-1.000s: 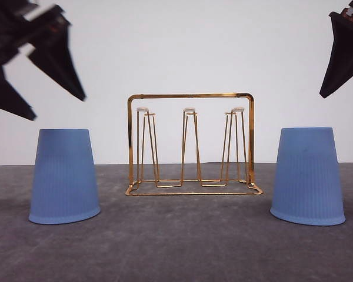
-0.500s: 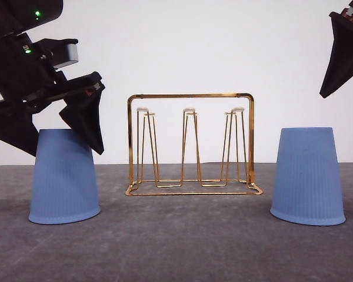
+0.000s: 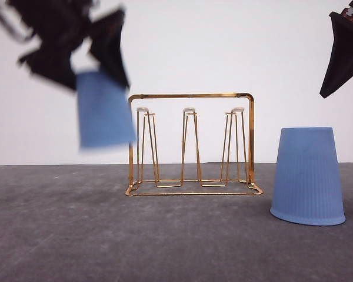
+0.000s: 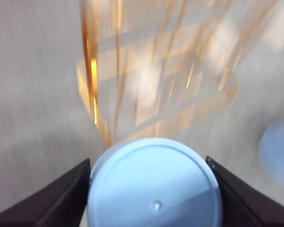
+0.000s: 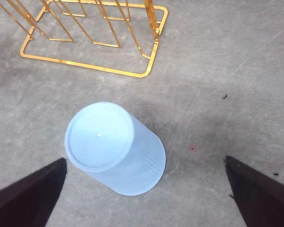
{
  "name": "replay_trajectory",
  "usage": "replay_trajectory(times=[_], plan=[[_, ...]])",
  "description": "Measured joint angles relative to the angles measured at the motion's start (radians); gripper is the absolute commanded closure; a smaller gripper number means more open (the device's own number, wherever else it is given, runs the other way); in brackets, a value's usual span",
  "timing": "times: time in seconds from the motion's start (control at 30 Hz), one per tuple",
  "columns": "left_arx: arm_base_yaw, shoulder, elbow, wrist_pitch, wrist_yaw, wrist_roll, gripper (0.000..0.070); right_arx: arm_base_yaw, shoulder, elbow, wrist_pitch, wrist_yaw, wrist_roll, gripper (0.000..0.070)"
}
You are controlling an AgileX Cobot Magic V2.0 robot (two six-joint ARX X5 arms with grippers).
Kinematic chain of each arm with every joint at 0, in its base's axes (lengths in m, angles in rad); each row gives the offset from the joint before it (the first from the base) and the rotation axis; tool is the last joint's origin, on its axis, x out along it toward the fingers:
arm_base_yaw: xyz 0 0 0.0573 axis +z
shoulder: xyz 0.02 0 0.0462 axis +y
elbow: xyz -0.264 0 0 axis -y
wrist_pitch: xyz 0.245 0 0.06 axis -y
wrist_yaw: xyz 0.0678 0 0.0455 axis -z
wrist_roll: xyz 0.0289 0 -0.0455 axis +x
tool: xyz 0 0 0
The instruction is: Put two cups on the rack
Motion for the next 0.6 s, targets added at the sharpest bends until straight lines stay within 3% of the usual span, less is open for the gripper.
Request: replay_trajectory(times=[0.23, 0.4, 0.6], plan=[[0.0, 0.0, 0.216, -0.006, -0.001, 0.049, 0.0307, 0.0, 0.0, 0.0, 0.0, 0.0, 0.0, 0.0008], [0.0, 0.036, 0.223, 0.0, -0.005, 0.077, 0.0307, 0.0, 0.0, 0.0, 0.0, 0.0, 0.0, 0.0008], [0.0, 0.206, 0.223, 0.035, -0.01, 0.095, 0.0307, 0.0, 0.0, 0.0, -0.001, 0.0, 0.0, 0.0008]])
